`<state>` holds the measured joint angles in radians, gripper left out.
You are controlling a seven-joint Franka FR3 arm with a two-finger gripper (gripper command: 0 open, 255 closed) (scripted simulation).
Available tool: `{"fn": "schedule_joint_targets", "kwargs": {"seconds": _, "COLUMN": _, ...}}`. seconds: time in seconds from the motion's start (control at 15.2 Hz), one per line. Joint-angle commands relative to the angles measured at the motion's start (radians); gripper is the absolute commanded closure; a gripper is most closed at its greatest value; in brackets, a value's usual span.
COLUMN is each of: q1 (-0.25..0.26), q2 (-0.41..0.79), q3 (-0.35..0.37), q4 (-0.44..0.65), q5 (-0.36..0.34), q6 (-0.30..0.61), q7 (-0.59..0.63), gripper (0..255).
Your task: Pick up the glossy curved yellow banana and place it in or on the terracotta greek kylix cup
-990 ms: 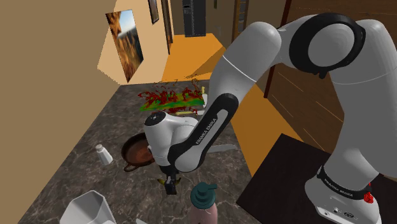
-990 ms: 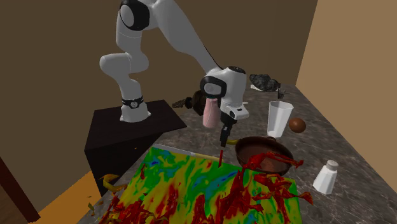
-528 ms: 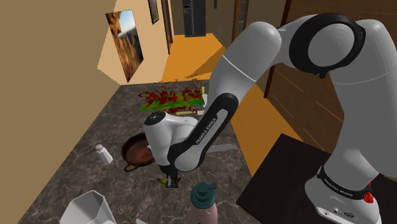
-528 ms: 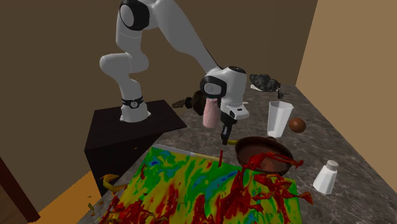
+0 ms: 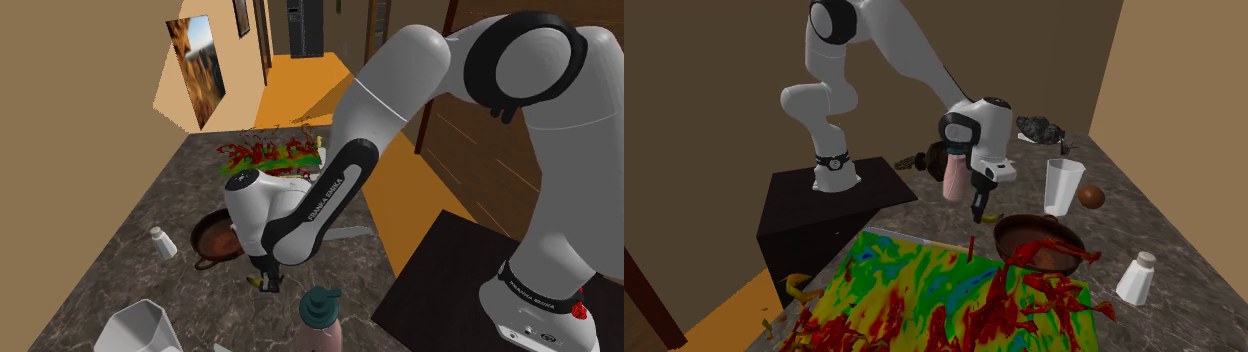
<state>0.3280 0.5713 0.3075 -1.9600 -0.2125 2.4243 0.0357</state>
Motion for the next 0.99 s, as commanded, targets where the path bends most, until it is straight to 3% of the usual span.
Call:
{"fn": "schedule_joint_targets", "kwargs": {"seconds": 0.0, "q1": -0.005, "q2": -0.019, "q3": 0.006, "q4": -0.002, "q5": 0.008, "q6": -0.017, "q7": -0.005, "gripper": 255}}
{"fn": "schedule_joint_targets", "kwargs": {"seconds": 0.92, "q1": -0.034, "q2": -0.156, "q3": 0.045, "q4": 0.004, "q5": 0.066, "q6": -0.155, "q7": -0.038, "gripper": 255}}
